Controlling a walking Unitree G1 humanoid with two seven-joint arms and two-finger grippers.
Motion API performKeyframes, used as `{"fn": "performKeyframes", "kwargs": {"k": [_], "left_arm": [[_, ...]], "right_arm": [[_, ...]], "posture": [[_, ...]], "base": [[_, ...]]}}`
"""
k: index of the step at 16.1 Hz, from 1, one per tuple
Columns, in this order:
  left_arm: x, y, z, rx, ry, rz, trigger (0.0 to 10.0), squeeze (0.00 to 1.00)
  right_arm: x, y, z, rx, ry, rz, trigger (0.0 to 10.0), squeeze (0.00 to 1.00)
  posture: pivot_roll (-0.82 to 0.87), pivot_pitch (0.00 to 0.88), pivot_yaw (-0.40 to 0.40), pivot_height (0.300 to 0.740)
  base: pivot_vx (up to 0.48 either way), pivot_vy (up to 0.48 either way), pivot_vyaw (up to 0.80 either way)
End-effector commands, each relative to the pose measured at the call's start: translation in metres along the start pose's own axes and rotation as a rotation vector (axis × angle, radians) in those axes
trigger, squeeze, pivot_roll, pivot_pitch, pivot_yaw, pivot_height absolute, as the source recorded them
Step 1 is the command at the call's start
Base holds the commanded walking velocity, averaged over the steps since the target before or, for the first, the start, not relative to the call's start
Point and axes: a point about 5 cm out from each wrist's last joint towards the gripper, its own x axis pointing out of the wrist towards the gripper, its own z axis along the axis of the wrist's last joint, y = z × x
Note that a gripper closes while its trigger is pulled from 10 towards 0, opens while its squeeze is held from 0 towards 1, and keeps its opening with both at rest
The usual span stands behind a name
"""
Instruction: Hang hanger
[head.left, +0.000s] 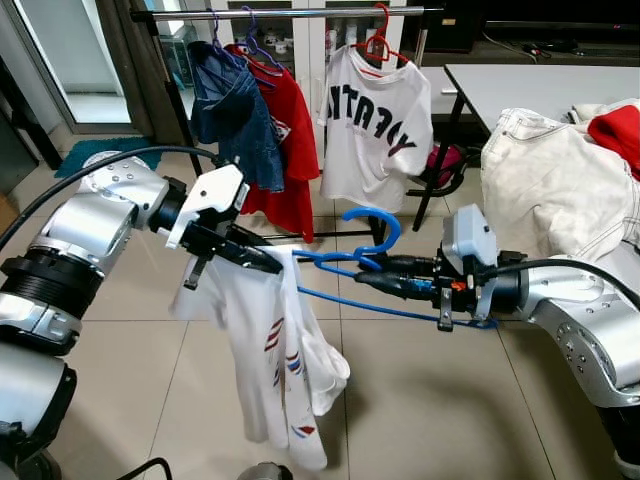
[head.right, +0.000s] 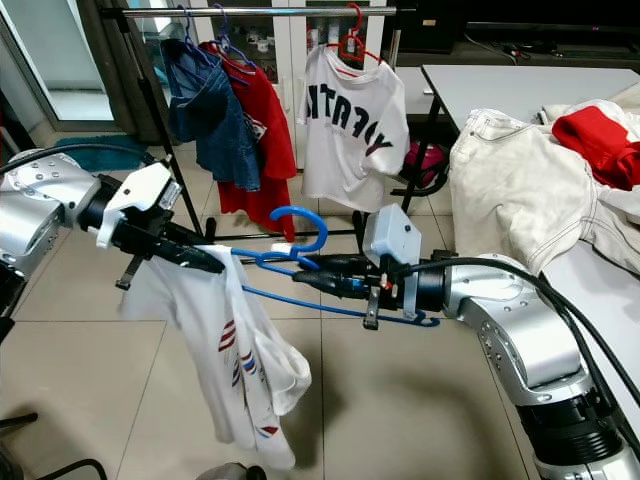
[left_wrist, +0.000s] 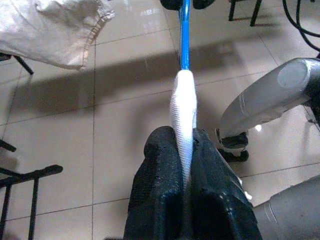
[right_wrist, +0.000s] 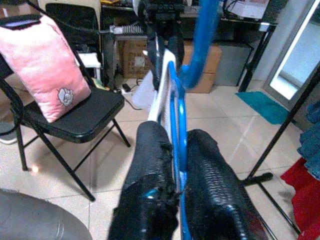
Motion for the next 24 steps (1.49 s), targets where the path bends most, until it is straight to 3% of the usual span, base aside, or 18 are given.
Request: {"fn": "performKeyframes", "kwargs": {"k": [1,3,7,9,12,13,14,16,21,22,24], "left_arm": [[-0.008,0.001,-0.002,-0.021,-0.026,0.057,0.0,0.00],[-0.015,0.000,-0.011,-0.063,-0.026,0.101,0.0,0.00],[-0.030,0.004,-0.027,-0.131,-0.037,0.273,0.0,0.00],[-0.033,0.007,-0.025,-0.161,-0.112,0.315,0.0,0.00],[-0.036,0.013,-0.013,-0.141,-0.166,0.315,0.0,0.00],[-0.038,0.018,-0.001,-0.115,-0.215,0.314,0.0,0.00],[-0.038,0.020,0.003,-0.103,-0.225,0.312,0.0,0.00],[-0.043,0.026,0.023,-0.053,-0.280,0.287,0.0,0.00],[-0.050,0.027,0.041,-0.025,-0.328,0.228,0.0,0.00],[-0.050,0.025,0.043,-0.023,-0.332,0.211,0.0,0.00],[-0.049,0.024,0.045,-0.022,-0.346,0.194,0.0,0.00]], "right_arm": [[-0.005,-0.006,0.008,-0.025,-0.022,-0.046,10.0,1.00],[-0.014,-0.014,0.010,-0.007,-0.073,-0.142,10.0,1.00],[-0.040,-0.024,0.031,0.061,-0.341,-0.342,10.0,1.00],[-0.041,-0.015,0.040,0.095,-0.425,-0.350,10.0,1.00],[-0.025,0.011,0.026,0.161,-0.300,-0.182,10.0,1.00],[-0.009,0.020,0.013,0.140,-0.220,-0.153,10.0,1.00],[-0.003,0.021,0.009,0.135,-0.196,-0.160,10.0,1.00],[0.024,0.022,-0.007,0.084,-0.101,-0.193,10.0,1.00],[0.051,0.009,0.001,0.023,-0.141,-0.312,10.0,1.00],[0.056,0.008,0.007,0.008,-0.184,-0.332,10.0,0.00],[0.061,0.010,0.013,-0.003,-0.231,-0.336,10.0,0.00]], "posture": [[-0.12,0.000,0.071,0.740],[-0.12,0.000,0.069,0.740],[-0.12,0.000,0.070,0.740],[-0.12,0.000,0.071,0.740],[-0.13,0.000,0.076,0.740],[-0.13,0.000,0.087,0.740],[-0.13,0.000,0.087,0.740],[-0.13,0.000,0.090,0.740],[-0.12,0.000,0.093,0.740],[-0.11,0.000,0.091,0.740],[-0.11,0.000,0.091,0.740]], "base": [[0.000,0.000,0.00],[0.000,0.000,0.00],[0.000,0.000,0.00],[0.000,0.000,0.00],[0.000,0.000,0.00],[0.000,0.000,0.00],[0.000,0.000,0.00],[0.000,0.000,0.00],[0.000,0.000,0.00],[0.000,0.000,0.00],[0.000,0.000,0.00]]}}
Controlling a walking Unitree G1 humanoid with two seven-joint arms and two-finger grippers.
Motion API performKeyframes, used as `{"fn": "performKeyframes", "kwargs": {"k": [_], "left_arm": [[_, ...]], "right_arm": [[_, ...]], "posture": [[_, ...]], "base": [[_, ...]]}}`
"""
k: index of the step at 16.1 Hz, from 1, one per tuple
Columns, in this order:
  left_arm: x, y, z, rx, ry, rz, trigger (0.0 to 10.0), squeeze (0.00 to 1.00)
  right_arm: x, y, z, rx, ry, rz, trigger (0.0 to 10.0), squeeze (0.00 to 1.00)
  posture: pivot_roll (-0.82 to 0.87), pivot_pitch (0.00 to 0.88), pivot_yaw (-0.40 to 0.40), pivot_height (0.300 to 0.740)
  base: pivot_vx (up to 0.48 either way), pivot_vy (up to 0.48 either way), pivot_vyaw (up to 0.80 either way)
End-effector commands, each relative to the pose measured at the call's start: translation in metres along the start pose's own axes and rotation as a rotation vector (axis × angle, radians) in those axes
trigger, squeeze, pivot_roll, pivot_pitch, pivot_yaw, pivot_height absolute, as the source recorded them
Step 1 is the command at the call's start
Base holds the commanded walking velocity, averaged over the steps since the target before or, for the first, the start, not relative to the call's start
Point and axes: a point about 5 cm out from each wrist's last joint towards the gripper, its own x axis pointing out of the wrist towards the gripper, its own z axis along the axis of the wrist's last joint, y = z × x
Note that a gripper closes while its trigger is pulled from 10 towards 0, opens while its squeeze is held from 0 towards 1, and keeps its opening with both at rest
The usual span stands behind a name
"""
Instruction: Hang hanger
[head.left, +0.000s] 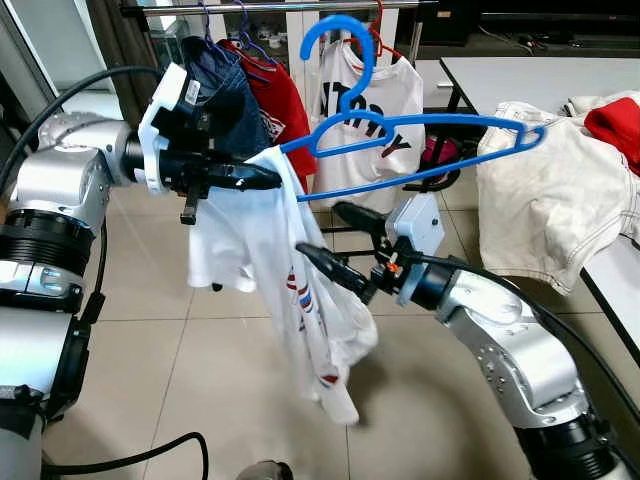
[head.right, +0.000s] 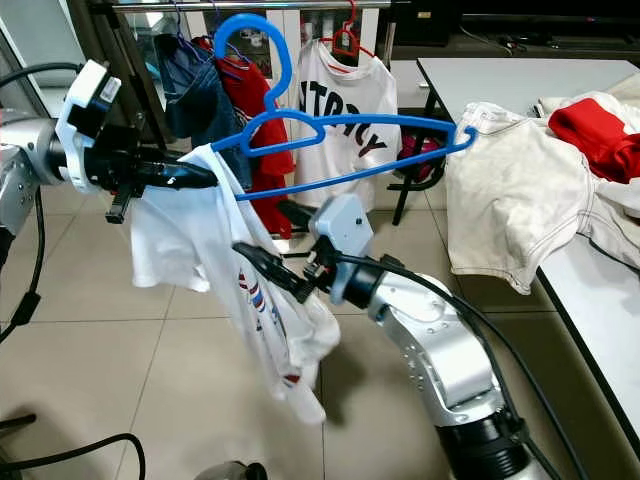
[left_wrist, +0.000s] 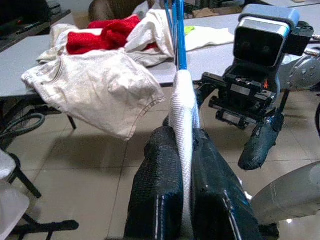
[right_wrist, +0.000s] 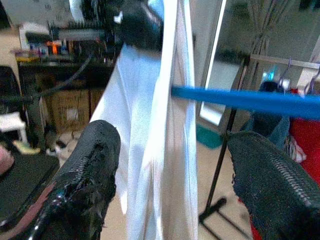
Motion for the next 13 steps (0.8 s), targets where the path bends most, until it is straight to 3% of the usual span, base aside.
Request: {"fn": "performKeyframes", "kwargs": {"k": [1,3,6,13], "left_arm": [[-0.002,-0.001,0.012,0.039,-0.024,-0.008,0.0,0.00],[0.003,-0.002,0.012,0.041,-0.037,-0.026,0.0,0.00],[0.012,0.000,0.011,0.056,-0.051,-0.010,0.0,0.00],[0.009,0.002,0.016,0.072,-0.054,0.035,0.0,0.00]], "right_arm": [[0.004,0.002,0.007,-0.021,-0.037,0.006,10.0,0.00],[0.008,0.006,0.010,0.008,-0.077,0.017,10.0,0.00],[0.011,0.022,0.013,0.034,-0.109,0.134,10.0,0.00],[0.005,0.030,0.002,0.030,-0.032,0.228,10.0,0.00]], "posture": [[-0.11,0.000,0.091,0.740],[-0.11,0.000,0.092,0.740],[-0.11,0.000,0.092,0.740],[-0.11,0.000,0.090,0.740]], "base": [[0.000,0.000,0.00],[0.000,0.000,0.00],[0.000,0.000,0.00],[0.000,0.000,0.00]]}}
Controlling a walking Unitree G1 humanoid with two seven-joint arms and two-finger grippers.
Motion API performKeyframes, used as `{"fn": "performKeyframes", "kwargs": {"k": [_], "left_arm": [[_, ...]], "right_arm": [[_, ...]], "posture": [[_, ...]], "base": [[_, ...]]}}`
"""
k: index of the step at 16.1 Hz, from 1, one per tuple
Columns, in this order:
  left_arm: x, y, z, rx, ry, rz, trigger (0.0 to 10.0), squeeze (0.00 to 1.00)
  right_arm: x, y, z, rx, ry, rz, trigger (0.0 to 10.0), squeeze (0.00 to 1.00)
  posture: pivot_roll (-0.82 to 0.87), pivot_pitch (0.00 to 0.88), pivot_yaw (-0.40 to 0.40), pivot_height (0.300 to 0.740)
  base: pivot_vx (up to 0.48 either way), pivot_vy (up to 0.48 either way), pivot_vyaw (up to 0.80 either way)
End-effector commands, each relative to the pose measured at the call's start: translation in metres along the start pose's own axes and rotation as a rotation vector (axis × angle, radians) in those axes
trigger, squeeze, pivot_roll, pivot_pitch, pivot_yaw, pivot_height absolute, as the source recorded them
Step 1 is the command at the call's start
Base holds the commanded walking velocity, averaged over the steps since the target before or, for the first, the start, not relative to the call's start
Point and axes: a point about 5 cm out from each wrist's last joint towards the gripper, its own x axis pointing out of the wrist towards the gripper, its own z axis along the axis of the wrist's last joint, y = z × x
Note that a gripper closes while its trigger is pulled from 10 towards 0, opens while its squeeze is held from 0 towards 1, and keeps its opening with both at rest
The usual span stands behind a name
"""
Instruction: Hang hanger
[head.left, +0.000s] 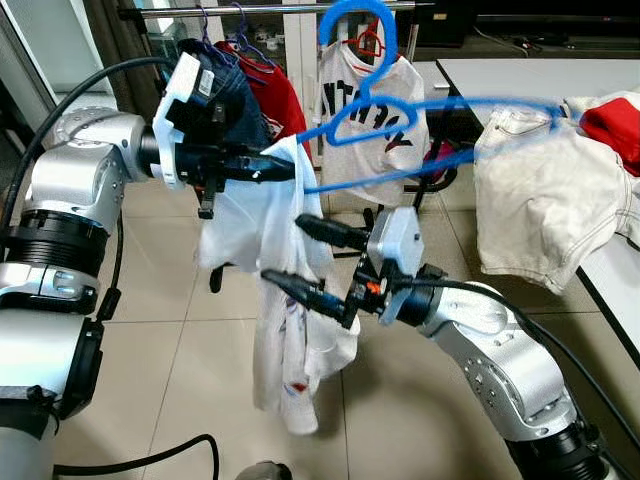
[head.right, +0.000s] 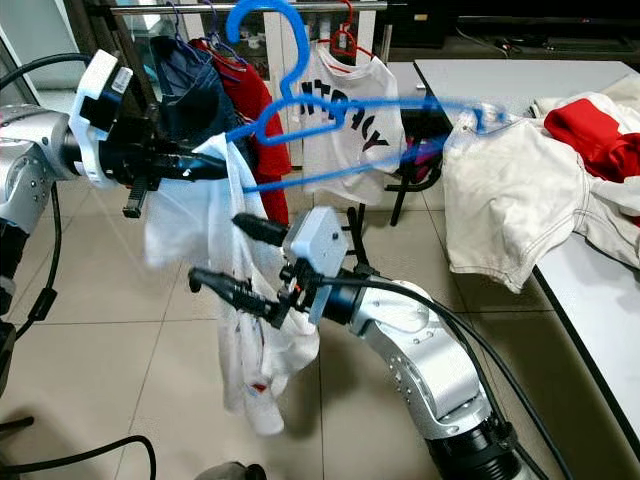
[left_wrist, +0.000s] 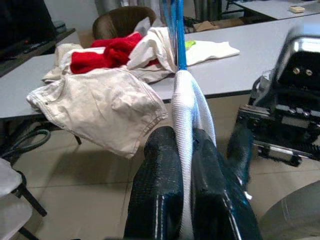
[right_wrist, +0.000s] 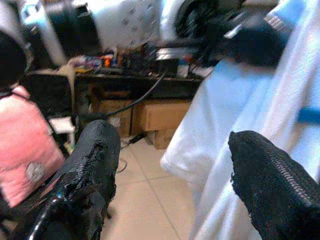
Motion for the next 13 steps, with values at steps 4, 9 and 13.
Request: {"fn": "performKeyframes", "kwargs": {"k": [4,9,13], "left_arm": [[0.000,0.001,0.015,0.051,-0.023,0.003,0.0,0.00],[0.002,-0.001,0.016,0.051,-0.021,-0.009,0.0,0.00],[0.002,-0.001,0.016,0.051,-0.015,-0.008,0.0,0.00]], "right_arm": [[0.002,0.003,-0.006,0.006,0.038,0.036,10.0,0.00],[0.005,-0.013,-0.015,0.011,0.080,-0.064,10.0,0.00],[-0.009,-0.013,-0.009,0.013,0.055,-0.018,10.0,0.00]], "posture": [[-0.10,0.000,0.089,0.740],[-0.10,0.000,0.091,0.740],[-0.10,0.000,0.092,0.740]], "base": [[0.000,0.000,0.00],[0.000,0.000,0.00],[0.000,0.000,0.00]]}}
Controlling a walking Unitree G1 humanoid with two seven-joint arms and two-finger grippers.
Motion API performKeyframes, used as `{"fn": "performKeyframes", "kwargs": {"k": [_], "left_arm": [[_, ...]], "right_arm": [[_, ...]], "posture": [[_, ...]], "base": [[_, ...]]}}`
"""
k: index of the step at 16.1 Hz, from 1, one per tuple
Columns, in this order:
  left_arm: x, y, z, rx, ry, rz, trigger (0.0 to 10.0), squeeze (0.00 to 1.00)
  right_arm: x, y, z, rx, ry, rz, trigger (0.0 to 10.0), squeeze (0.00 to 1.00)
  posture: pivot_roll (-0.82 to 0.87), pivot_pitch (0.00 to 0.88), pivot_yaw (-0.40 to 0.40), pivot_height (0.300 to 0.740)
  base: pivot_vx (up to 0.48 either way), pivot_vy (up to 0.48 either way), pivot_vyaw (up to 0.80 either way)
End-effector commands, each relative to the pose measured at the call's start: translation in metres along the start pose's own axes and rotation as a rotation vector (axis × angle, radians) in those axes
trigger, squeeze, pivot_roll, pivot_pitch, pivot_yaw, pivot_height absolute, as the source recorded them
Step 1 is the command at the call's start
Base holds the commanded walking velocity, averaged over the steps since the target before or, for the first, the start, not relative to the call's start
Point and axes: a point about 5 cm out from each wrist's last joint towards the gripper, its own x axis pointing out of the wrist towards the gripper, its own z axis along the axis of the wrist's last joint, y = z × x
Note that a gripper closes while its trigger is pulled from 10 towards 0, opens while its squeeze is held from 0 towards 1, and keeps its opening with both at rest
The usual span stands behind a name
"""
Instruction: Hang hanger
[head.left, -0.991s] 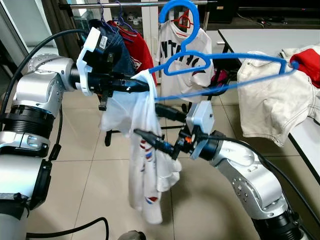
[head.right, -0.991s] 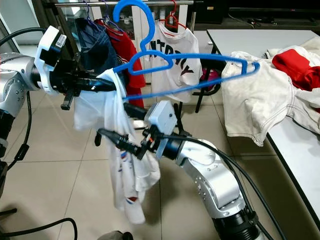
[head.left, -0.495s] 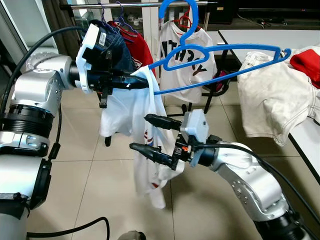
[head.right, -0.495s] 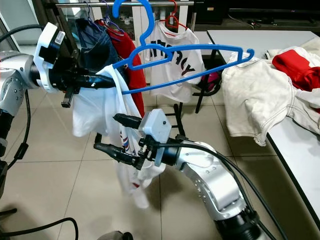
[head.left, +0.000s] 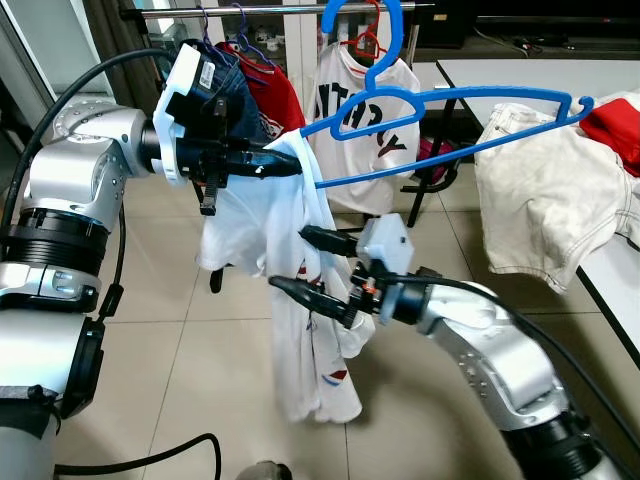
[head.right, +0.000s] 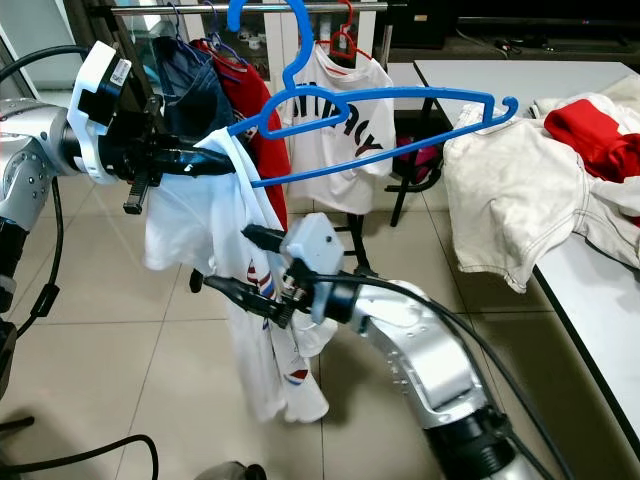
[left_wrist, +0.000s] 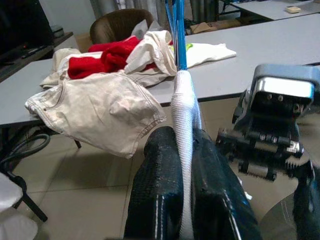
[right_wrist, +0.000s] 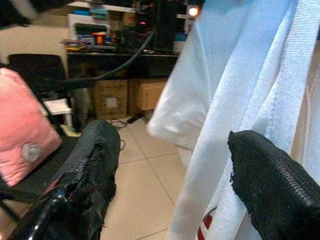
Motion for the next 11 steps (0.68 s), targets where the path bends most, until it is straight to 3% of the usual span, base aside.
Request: {"fn": "performKeyframes", "kwargs": {"k": [1,3,5,7,11], "left_arm": [[-0.002,0.001,0.009,0.035,-0.010,0.008,0.0,0.00],[-0.001,0.000,0.009,0.033,-0.008,0.005,0.0,0.00],[0.000,0.000,0.010,0.032,-0.011,-0.002,0.0,0.00],[0.003,-0.001,0.011,0.031,-0.019,-0.010,0.0,0.00],[0.005,-0.002,0.009,0.027,-0.021,-0.014,0.0,0.00]], "right_arm": [[-0.006,-0.001,0.009,-0.005,-0.036,0.015,10.0,0.00],[-0.019,-0.007,0.012,0.017,-0.042,0.040,10.0,0.00],[-0.021,-0.018,0.014,0.008,-0.049,-0.021,10.0,0.00],[-0.019,-0.023,0.014,0.009,-0.043,-0.055,10.0,0.00],[-0.006,-0.017,0.014,0.027,-0.071,-0.023,10.0,0.00]], "posture": [[-0.10,0.000,0.092,0.740],[-0.10,0.000,0.095,0.740],[-0.10,0.000,0.096,0.740],[-0.10,0.000,0.095,0.740],[-0.10,0.000,0.093,0.740]], "base": [[0.000,0.000,0.00],[0.000,0.000,0.00],[0.000,0.000,0.00],[0.000,0.000,0.00],[0.000,0.000,0.00]]}}
